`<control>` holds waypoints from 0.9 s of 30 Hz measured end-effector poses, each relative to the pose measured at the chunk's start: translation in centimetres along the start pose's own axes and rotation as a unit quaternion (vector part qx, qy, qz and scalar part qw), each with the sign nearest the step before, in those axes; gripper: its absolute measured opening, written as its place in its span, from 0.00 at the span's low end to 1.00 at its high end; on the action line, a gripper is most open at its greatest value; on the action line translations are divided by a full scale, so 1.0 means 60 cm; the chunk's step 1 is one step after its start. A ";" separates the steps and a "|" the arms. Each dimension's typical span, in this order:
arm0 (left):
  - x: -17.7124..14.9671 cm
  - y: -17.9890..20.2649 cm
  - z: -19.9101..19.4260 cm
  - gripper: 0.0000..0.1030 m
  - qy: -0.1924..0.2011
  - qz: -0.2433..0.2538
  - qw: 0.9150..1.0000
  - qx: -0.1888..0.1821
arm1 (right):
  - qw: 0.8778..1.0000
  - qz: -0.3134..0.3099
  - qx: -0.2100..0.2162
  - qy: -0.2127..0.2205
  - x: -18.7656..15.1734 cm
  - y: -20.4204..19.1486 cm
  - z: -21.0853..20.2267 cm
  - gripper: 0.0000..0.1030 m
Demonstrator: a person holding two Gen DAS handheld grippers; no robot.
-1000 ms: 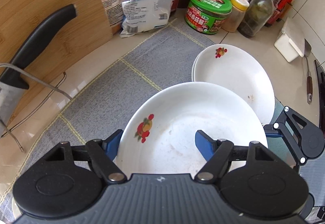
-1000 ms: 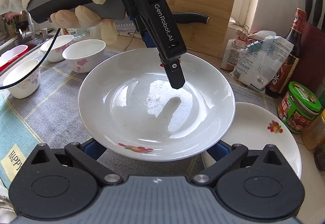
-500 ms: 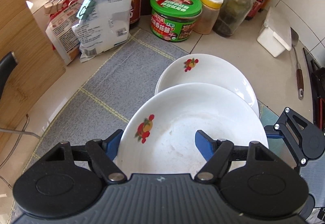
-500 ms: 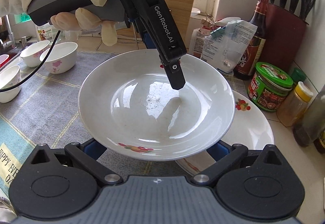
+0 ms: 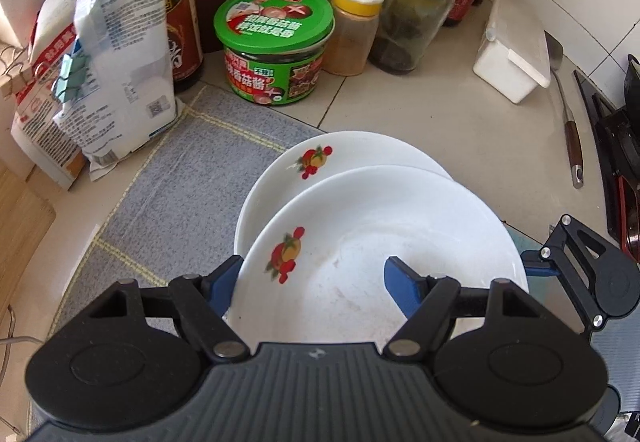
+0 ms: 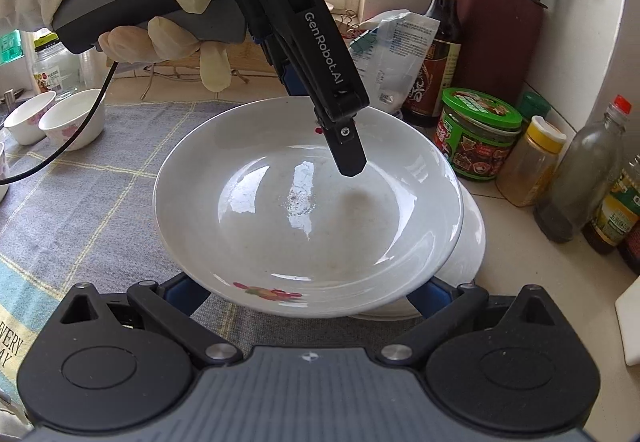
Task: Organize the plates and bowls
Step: 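Lower the flower plate with both tools onto the stacked plates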
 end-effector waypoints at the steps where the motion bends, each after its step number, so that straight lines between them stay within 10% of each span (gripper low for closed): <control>1: 0.003 0.004 0.004 0.73 -0.001 0.003 1.000 -0.002 | 1.000 0.003 -0.002 -0.001 -0.002 0.003 0.000 1.00; 27: 0.042 0.035 0.076 0.73 -0.021 0.029 0.999 -0.031 | 0.998 0.039 -0.041 -0.021 -0.019 0.045 0.001 1.00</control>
Point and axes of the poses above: each gripper's, at about its wrist camera, not at the fingertips, and z roughly the way its jaws point, y to its right, x to its top, the point moved 6 cm from there along z, roughly the way its jaws point, and after that the axes turned 4 degrees about -z, right-handed, at the moved point
